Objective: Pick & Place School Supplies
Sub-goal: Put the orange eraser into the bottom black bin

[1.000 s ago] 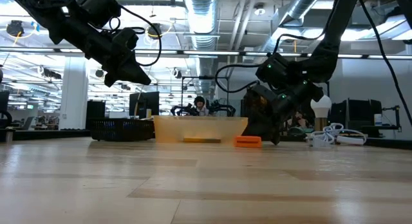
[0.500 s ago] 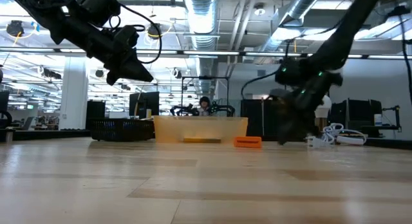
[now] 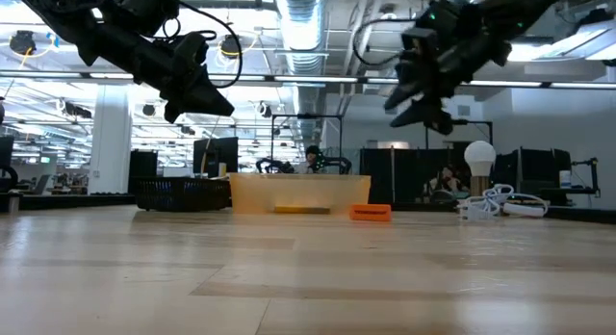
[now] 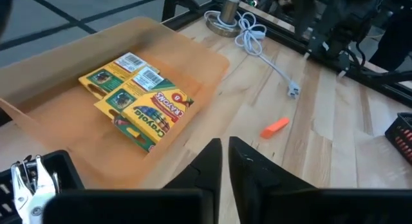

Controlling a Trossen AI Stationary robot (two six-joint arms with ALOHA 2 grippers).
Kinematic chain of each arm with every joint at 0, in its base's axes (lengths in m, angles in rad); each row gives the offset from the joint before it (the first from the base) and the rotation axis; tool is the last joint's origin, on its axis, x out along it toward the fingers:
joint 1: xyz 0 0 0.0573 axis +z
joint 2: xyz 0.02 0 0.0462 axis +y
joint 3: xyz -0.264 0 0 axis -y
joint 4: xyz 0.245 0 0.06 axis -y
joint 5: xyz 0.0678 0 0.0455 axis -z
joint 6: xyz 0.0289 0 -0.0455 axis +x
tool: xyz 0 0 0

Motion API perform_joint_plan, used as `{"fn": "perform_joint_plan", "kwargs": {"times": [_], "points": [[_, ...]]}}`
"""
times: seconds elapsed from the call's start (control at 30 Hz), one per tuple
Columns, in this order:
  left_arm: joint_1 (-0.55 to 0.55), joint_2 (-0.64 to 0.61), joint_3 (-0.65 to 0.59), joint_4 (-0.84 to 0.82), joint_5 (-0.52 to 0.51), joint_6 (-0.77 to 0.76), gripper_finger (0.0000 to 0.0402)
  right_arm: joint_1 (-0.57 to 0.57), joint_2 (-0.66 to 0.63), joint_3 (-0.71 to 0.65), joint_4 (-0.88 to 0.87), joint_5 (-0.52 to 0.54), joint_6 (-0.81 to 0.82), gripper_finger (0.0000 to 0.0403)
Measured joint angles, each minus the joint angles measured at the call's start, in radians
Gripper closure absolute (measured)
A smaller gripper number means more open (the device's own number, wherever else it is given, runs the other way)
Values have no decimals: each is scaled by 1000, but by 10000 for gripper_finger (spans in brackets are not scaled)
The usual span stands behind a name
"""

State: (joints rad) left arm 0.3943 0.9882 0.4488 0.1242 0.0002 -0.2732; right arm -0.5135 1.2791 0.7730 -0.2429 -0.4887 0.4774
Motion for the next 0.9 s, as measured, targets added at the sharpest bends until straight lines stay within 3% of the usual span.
{"fn": "perform_joint_plan", "kwargs": {"times": [0.17,0.3,0.63,0.9], "points": [[2,0,0,0,-8,11,348,99,88,89,-145,157,-80,203],[7,0,0,0,-16,12,325,166,196,161,-249,223,-144,193],[11,0,0,-2,-16,14,311,257,425,339,-351,258,-242,208],[11,0,0,-3,-15,14,311,298,478,386,-350,265,-253,202]]}}
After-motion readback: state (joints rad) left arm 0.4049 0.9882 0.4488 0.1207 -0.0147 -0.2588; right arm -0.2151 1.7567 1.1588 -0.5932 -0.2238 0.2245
